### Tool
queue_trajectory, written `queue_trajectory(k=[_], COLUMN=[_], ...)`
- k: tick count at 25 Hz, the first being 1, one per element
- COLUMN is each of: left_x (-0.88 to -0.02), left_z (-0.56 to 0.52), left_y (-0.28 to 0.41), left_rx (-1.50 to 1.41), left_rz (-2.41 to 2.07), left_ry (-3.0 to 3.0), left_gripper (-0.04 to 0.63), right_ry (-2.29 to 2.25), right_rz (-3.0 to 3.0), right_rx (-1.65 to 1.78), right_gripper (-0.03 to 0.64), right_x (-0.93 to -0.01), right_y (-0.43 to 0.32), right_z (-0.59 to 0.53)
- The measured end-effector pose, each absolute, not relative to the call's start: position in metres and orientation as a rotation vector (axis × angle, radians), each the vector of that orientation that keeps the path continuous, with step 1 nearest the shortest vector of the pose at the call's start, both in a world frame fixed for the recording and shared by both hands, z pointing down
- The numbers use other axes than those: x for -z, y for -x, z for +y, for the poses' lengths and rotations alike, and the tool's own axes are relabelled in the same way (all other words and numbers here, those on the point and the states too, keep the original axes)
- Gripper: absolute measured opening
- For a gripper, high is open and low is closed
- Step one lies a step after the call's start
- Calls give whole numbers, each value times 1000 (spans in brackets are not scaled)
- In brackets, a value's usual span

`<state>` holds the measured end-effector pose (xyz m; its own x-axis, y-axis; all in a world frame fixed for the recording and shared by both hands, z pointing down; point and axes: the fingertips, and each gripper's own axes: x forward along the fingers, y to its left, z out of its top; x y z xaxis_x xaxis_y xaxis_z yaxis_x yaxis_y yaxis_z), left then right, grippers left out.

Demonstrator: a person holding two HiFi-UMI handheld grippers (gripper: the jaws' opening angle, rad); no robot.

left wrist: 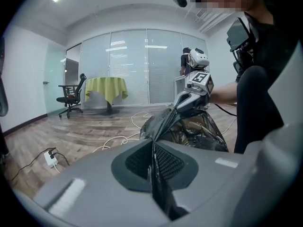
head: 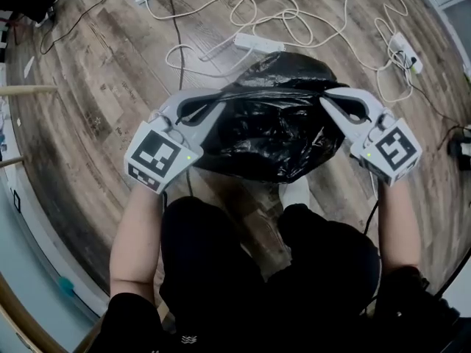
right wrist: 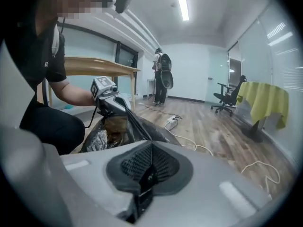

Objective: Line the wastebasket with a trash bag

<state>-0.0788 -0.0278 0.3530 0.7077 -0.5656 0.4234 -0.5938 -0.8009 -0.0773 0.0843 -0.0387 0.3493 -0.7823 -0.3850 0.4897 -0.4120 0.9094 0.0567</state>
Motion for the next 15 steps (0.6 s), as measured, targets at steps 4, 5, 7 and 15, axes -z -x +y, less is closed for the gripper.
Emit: queue_trajectory(k=[4, 5, 7, 15], left_x=[-380, -388, -403, -460], left_z=[-53, -60, -72, -99], left_y=[83, 85, 89, 88], left_rx=[-726, -738, -743, -569], left_rz=[-979, -984, -1003, -901], left_ry=[-2781, -2761, -2720, -2488], left_gripper=[8, 8, 8, 9], right_ry=[-563, -568, -591, -549], right_rz=[-2559, -2556, -2550, -2500], right_rx=[-125, -142, -179, -304], right_gripper=[3, 3, 3, 3], right_x=[-374, -381, -393, -461], right_y=[-81, -80, -76, -79], right_z=[-67, -74, -87, -125])
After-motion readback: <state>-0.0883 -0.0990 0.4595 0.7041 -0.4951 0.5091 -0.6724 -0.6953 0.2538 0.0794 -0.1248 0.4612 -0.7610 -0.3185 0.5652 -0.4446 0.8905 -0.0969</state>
